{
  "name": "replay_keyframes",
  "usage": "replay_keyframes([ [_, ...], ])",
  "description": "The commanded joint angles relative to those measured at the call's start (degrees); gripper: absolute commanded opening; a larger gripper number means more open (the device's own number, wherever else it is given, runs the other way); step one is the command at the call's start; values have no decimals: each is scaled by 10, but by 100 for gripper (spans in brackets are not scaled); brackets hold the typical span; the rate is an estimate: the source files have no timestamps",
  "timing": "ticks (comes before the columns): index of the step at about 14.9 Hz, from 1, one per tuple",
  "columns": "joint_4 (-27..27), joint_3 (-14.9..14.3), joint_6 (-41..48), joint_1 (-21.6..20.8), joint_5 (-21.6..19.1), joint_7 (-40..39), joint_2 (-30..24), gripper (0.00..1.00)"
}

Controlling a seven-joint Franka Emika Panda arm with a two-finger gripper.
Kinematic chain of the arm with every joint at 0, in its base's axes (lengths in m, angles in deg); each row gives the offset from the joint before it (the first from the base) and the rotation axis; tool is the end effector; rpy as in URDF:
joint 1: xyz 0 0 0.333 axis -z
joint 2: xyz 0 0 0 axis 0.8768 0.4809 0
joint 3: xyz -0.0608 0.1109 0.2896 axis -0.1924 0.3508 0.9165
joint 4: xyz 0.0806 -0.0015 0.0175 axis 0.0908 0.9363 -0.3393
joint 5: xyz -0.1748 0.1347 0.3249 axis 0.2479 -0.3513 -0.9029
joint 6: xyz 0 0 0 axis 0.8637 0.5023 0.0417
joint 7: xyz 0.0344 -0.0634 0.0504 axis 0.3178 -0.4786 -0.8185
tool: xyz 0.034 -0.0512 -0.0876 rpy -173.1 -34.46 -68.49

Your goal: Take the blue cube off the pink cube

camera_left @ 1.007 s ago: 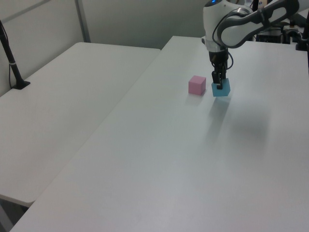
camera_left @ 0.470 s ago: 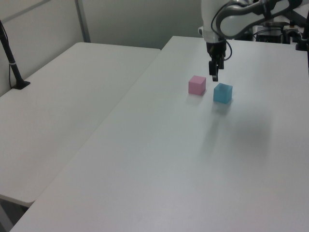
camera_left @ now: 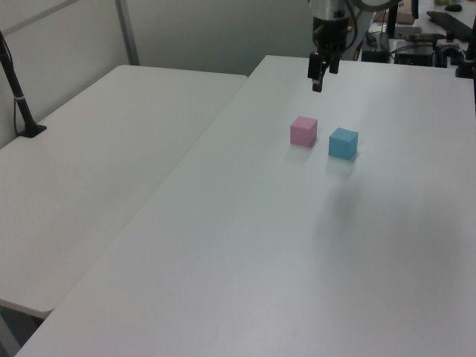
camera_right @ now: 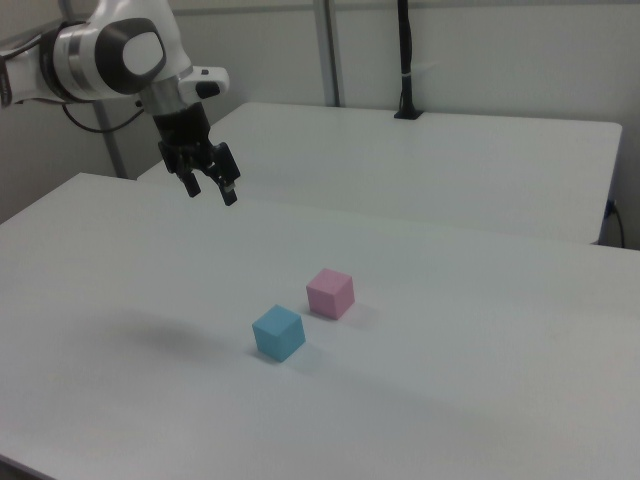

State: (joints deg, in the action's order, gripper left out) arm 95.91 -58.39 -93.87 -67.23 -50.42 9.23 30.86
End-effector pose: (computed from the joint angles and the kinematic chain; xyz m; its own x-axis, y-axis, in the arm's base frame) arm 0.6070 0.0490 0.5506 0.9870 -0.1326 0.0911 -0.1420 -0.9842 0.1055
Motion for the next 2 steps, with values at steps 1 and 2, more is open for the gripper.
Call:
replay_keyframes([
  [1,11,-11,39,-2,-53,-16,-34,100],
  [2,11,-11,57,-3,-56,-22,-34,100],
])
